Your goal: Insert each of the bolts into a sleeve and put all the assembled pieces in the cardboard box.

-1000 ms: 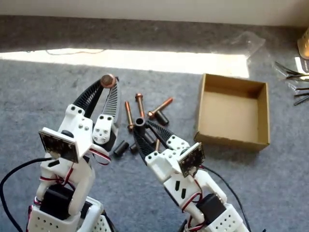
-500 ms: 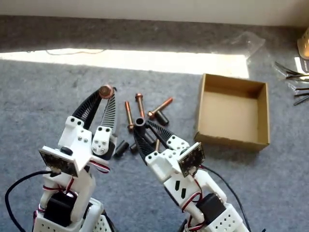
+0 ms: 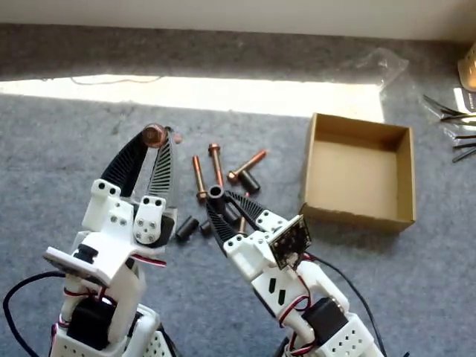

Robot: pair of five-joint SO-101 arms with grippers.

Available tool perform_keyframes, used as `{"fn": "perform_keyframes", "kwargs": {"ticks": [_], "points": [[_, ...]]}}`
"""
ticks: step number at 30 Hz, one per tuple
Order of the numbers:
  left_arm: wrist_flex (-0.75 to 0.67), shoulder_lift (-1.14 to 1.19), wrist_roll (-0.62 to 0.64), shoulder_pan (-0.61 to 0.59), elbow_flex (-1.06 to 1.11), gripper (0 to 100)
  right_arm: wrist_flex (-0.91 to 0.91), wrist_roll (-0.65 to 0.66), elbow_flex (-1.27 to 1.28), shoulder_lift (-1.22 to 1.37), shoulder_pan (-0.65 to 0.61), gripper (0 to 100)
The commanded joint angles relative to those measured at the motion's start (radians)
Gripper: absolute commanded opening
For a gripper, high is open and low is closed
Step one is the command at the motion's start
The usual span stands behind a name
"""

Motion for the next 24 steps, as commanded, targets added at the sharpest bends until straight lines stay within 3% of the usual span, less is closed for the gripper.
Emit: {"fn": "perform_keyframes", "kwargs": {"ticks": [1, 16, 24], "points": [[-0.028, -0.012, 0.002, 0.085, -0.036, 1, 0.004, -0.003, 0.147, -0.010, -0.010, 0.5], [-0.025, -0.012, -0.002, 0.120, 0.030, 1, 0.005, -0.003, 0.147, -0.010, -0.008, 0.5], [0.115, -0.012, -0.003, 0.119, -0.027, 1, 0.024, -0.003, 0.147, -0.010, -0.008, 0.5]]}}
